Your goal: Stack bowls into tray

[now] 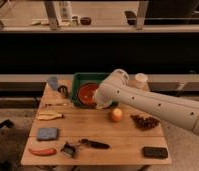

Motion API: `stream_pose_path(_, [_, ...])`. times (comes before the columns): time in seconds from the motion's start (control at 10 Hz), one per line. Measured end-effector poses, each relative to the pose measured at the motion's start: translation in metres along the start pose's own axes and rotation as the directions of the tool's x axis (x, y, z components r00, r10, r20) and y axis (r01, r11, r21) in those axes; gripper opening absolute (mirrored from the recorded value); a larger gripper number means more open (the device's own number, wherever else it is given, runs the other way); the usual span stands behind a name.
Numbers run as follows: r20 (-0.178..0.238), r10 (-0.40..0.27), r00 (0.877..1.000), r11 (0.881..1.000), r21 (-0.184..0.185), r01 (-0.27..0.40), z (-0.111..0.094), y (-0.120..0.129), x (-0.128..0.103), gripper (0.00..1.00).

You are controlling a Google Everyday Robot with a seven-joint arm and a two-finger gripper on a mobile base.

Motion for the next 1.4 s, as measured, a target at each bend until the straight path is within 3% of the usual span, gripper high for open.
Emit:
stream_pose_path(0.5, [-0.042,-0.005,0.999,1.000,0.006,0.005,0.021,-0.038,0.043,0.00])
stream_pose_path(0.7, [-0.034,0.004,0.999,1.000,0.001,-0.004,0.035,-0.050,0.059,0.00])
stream_pose_path(1.1, [0.010,0.037,0.999,0.999,-0.018,-0.037,0.080,-0.049,0.073,0.00])
stream_pose_path(1.4, [0.007,0.034,0.999,0.999,-0.031,-0.033,0.102,-0.062,0.084,0.00])
